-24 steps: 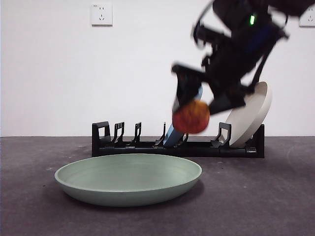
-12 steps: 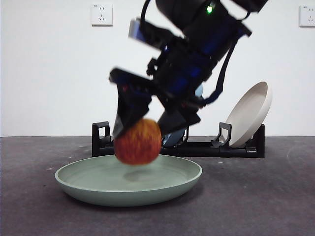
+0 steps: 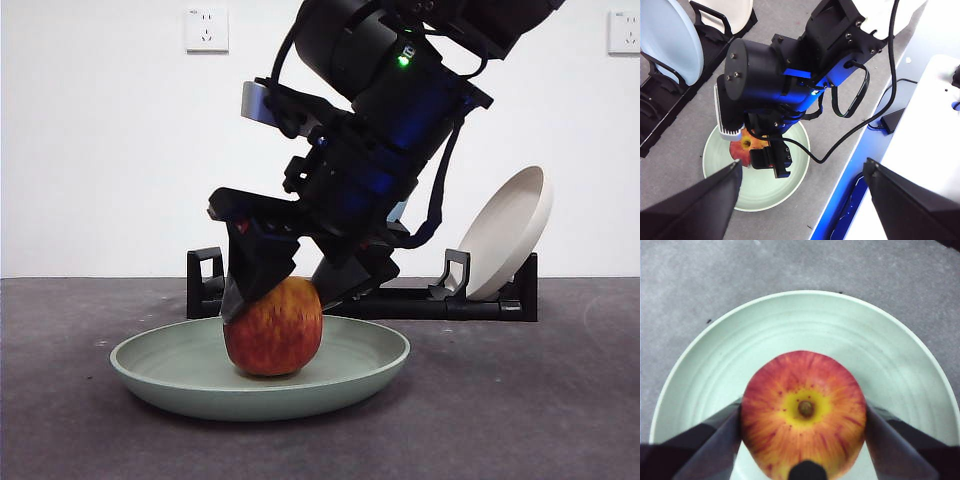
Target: Take the green plate from the plate rack,put the plate on the table,take the apple from the table,put the apple in the plate
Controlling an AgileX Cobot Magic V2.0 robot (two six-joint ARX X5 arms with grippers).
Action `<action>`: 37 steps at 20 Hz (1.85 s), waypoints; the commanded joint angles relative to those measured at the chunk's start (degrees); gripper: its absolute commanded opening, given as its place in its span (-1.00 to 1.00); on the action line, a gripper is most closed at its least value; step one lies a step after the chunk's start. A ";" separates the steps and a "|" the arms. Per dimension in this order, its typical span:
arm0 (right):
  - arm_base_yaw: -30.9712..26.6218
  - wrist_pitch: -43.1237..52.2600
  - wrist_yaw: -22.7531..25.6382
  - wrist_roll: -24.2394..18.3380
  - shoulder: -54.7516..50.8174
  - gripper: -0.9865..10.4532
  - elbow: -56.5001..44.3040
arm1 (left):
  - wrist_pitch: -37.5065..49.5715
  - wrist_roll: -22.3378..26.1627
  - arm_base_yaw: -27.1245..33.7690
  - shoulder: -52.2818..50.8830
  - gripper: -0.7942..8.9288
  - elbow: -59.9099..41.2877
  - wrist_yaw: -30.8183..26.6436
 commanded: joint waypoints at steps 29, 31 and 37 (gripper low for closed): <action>0.15 -58.12 -7.96 3.56 -54.62 0.21 -0.02 | -1.07 -0.44 -0.09 0.02 -0.01 -0.15 5.27; 0.15 -59.39 -7.93 3.76 -55.58 0.13 -0.02 | -1.40 -0.50 -0.09 0.02 -0.02 -0.15 6.51; 0.15 -59.71 -7.93 3.98 -56.59 -0.85 -0.02 | -4.11 -2.08 -0.09 0.02 -0.85 -0.15 6.62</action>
